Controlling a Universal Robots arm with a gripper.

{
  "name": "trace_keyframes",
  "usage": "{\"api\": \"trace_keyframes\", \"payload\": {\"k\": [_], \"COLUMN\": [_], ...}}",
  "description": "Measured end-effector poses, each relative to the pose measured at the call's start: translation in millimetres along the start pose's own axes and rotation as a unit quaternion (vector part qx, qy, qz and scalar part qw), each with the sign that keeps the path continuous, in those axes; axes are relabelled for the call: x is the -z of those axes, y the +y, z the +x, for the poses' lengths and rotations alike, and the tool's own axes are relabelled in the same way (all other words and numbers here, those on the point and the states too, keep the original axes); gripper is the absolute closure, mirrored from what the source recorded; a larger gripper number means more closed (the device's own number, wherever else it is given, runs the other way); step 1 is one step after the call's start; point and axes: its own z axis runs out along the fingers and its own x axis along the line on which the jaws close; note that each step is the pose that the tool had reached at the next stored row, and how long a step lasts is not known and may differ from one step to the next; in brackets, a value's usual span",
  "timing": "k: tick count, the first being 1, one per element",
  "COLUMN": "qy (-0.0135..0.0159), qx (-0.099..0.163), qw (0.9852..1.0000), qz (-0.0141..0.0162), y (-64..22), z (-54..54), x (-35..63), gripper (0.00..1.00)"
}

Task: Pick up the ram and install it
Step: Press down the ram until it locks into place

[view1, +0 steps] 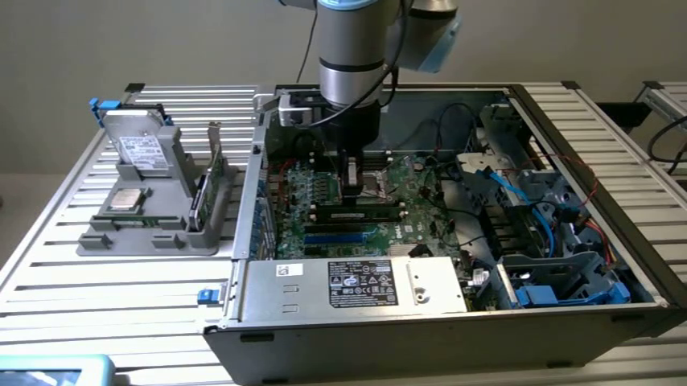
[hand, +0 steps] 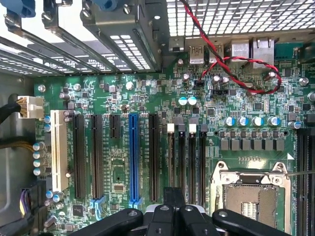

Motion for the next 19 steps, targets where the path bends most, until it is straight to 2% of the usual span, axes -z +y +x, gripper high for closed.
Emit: {"api": "trace_keyframes", "payload": {"k": [19], "qy": [0.0002], "qx": [0.000], "qw": [1.0000], "qz": [0.0007], "y": [1.9], "z": [-0.7], "x": [-7.9], "gripper": [0.89]}}
